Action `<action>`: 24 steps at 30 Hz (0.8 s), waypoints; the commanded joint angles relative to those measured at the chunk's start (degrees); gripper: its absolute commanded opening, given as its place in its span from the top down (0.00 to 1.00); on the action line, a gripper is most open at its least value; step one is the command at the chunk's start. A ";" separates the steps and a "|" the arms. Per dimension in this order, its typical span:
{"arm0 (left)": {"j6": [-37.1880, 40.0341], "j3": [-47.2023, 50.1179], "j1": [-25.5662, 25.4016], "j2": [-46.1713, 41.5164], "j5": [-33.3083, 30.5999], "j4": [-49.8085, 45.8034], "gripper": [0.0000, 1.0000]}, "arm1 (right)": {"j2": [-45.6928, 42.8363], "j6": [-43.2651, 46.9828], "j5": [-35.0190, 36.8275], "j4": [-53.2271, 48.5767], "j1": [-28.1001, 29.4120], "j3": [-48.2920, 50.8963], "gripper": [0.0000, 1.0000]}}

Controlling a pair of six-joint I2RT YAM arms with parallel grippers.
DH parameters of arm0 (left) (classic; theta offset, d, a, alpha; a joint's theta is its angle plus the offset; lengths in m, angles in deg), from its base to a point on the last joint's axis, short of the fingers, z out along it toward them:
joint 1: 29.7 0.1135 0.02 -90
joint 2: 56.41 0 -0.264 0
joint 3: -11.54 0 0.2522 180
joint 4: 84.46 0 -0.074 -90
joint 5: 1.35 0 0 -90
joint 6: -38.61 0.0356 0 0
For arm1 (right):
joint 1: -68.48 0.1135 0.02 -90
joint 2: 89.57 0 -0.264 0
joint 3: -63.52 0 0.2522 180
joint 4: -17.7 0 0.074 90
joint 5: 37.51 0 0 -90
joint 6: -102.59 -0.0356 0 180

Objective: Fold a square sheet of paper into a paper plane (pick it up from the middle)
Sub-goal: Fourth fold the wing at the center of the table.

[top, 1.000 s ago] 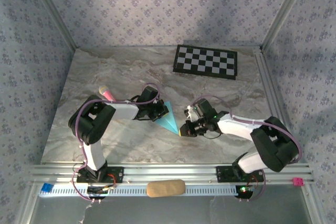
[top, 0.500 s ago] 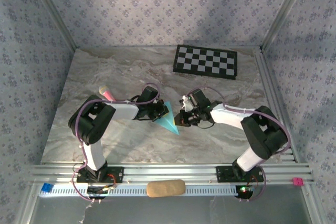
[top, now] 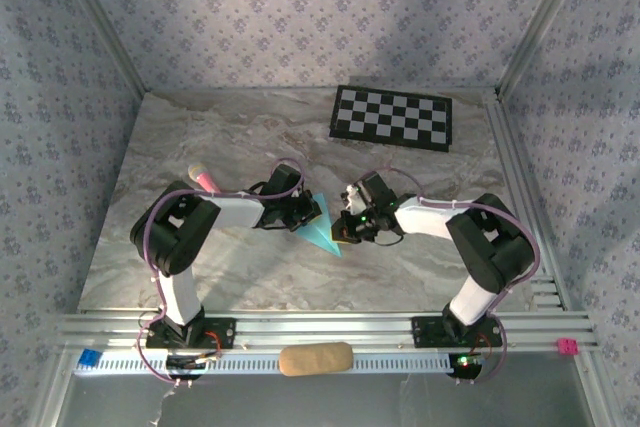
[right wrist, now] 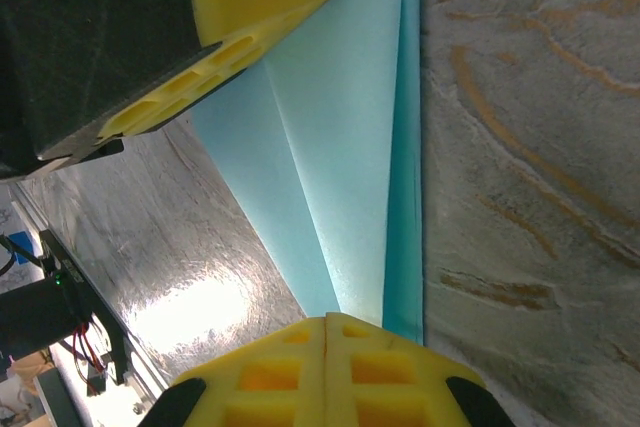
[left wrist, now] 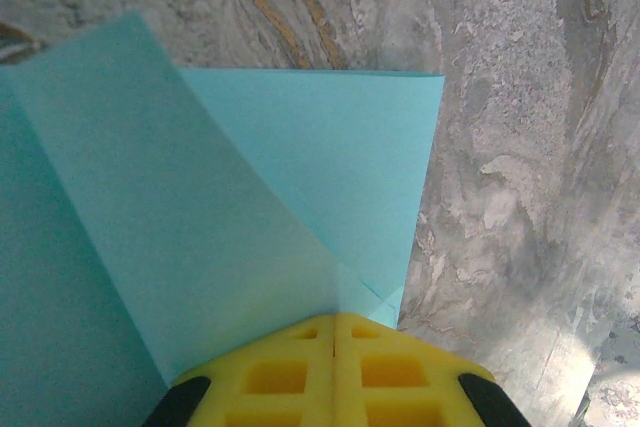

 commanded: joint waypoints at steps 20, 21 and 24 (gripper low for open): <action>1.21 0.82 0.01 1.15 -3.16 -2.88 0.92 | -2.66 -4.44 0.44 5.04 -1.10 1.84 1.00; 1.28 0.88 0.09 1.09 -3.21 -3.09 0.93 | -2.58 -4.48 0.25 5.17 -1.05 1.78 1.00; 1.38 1.00 0.09 0.98 -3.59 -3.20 0.93 | -2.19 -4.38 -0.55 5.41 -0.77 1.17 1.00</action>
